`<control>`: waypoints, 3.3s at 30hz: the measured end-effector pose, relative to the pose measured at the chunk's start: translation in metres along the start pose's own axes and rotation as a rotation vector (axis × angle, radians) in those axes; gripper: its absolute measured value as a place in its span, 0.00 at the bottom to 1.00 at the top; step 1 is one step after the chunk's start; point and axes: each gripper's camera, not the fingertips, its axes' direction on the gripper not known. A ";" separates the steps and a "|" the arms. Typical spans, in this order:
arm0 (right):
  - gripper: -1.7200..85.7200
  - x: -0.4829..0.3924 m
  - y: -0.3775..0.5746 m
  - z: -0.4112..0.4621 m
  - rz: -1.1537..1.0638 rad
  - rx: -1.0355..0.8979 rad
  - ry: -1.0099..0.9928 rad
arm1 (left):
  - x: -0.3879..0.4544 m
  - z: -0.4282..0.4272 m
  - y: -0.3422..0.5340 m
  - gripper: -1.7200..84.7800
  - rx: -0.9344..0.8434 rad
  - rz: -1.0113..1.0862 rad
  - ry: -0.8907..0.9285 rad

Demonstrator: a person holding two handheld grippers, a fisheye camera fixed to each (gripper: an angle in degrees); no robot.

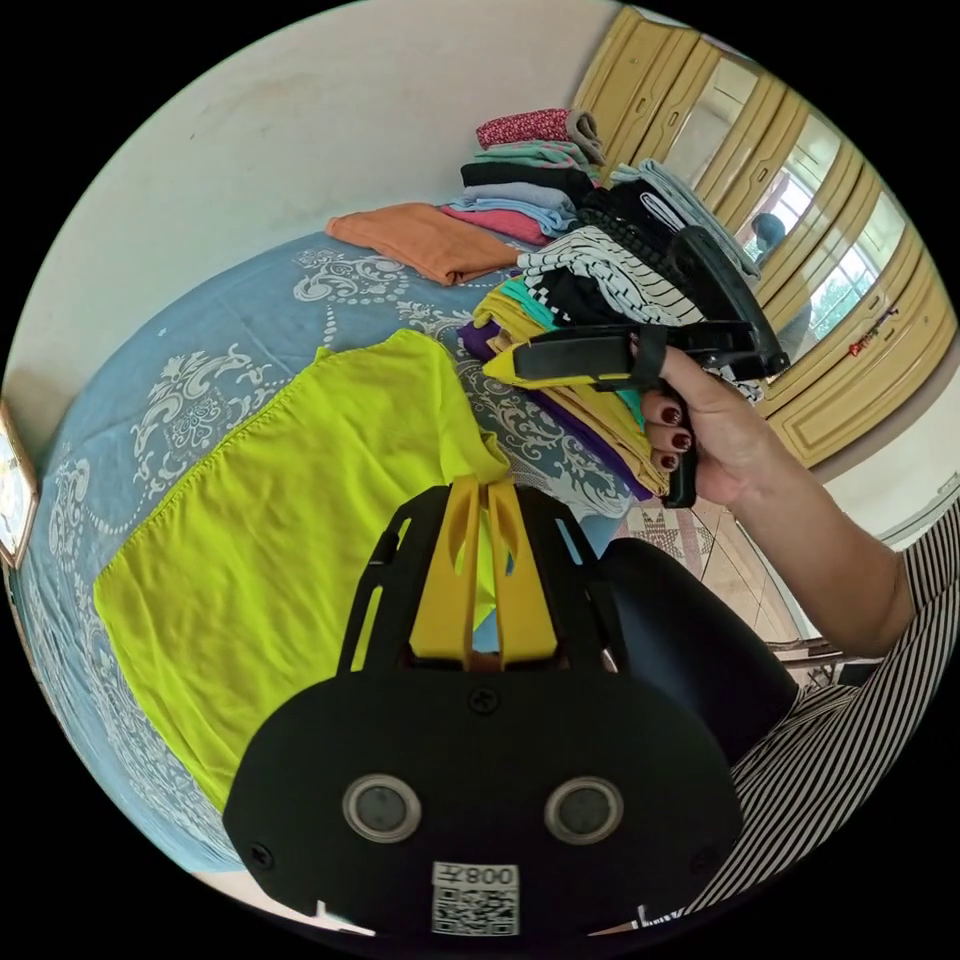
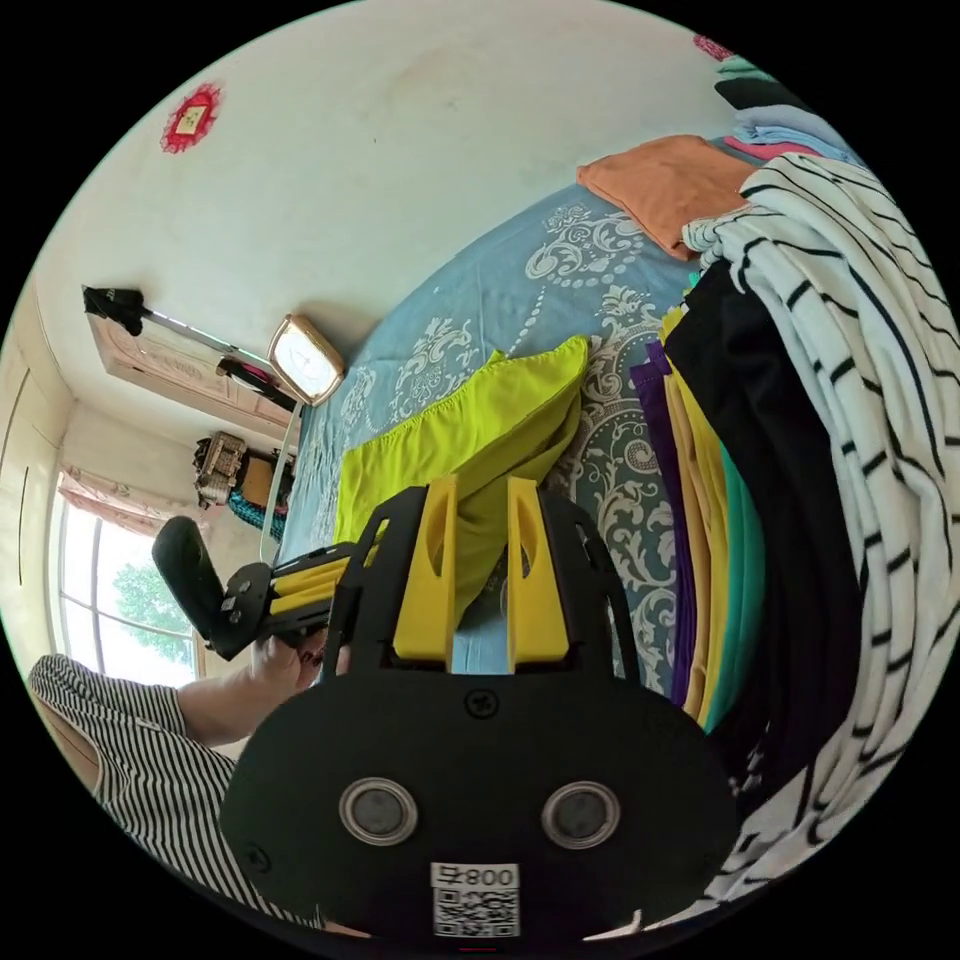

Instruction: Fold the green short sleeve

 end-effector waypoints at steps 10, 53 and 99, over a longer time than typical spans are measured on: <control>0.13 0.005 -0.088 0.042 0.098 0.003 0.112 | 0.003 0.003 0.006 0.03 0.008 0.020 0.035; 0.03 -0.224 -0.220 0.189 0.032 0.057 -0.166 | -0.213 -0.201 0.214 0.03 0.243 -0.173 0.256; 0.04 -0.765 -0.193 0.643 -0.779 -0.427 0.138 | -0.545 -0.382 0.708 0.02 0.427 -1.067 0.294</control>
